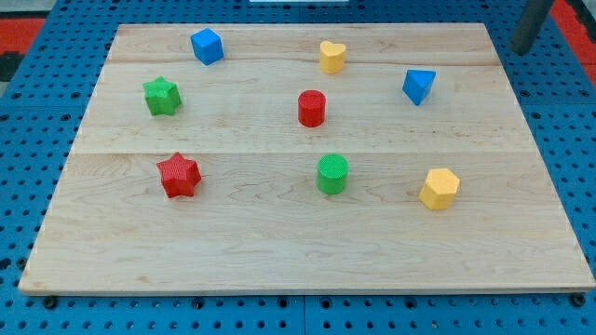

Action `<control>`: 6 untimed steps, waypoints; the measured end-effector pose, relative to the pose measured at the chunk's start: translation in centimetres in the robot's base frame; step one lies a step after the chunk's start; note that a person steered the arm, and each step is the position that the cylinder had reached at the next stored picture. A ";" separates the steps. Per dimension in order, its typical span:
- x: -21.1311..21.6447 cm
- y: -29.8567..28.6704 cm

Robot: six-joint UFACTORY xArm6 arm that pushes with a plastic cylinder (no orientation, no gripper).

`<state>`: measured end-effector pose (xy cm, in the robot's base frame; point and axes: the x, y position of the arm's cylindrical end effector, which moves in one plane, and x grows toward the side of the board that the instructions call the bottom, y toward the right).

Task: Move yellow heart to red circle

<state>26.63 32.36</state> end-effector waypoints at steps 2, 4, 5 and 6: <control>-1.0 -6.1; -3.3 -8.7; -3.3 -9.7; -3.4 -13.2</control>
<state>23.23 19.11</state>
